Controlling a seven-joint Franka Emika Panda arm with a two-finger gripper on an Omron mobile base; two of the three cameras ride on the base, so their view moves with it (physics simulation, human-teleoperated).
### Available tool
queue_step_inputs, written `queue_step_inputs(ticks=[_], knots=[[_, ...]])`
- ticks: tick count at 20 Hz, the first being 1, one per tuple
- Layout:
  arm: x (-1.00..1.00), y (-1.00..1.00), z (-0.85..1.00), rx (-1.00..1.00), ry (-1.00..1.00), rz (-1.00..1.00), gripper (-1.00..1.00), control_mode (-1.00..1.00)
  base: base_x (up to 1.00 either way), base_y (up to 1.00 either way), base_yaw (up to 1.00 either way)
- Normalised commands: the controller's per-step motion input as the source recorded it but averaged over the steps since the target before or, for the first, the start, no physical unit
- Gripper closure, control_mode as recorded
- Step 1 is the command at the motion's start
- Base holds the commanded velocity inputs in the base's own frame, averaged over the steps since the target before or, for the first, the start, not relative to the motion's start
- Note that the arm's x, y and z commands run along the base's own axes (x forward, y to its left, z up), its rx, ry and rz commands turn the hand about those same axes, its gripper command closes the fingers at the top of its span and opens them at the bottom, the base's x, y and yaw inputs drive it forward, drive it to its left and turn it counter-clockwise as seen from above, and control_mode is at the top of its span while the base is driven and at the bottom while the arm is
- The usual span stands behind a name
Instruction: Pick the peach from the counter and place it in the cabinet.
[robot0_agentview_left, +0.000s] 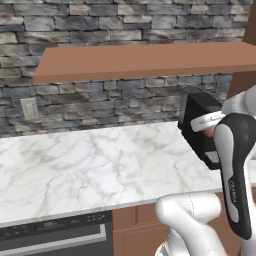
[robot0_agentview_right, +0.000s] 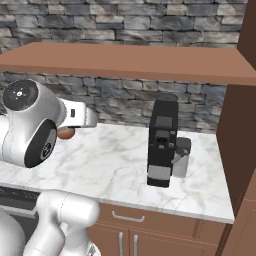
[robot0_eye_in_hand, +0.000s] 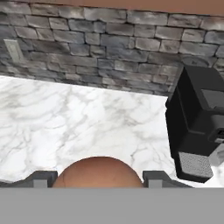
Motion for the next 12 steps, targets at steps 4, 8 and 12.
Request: queue_step_inputs(ticks=[4, 8, 12], knots=[[-0.18, -0.05, 1.00, 0.00, -0.01, 0.00, 1.00, -1.00, 0.00, 0.00, 0.00], [-0.04, -0.06, 0.95, 0.00, -0.03, 0.00, 1.00, -1.00, 0.00, 0.00, 0.00], [0.31, 0.00, 0.47, 0.00, -0.19, 0.00, 1.00, -1.00, 0.00, 0.00, 0.00]])
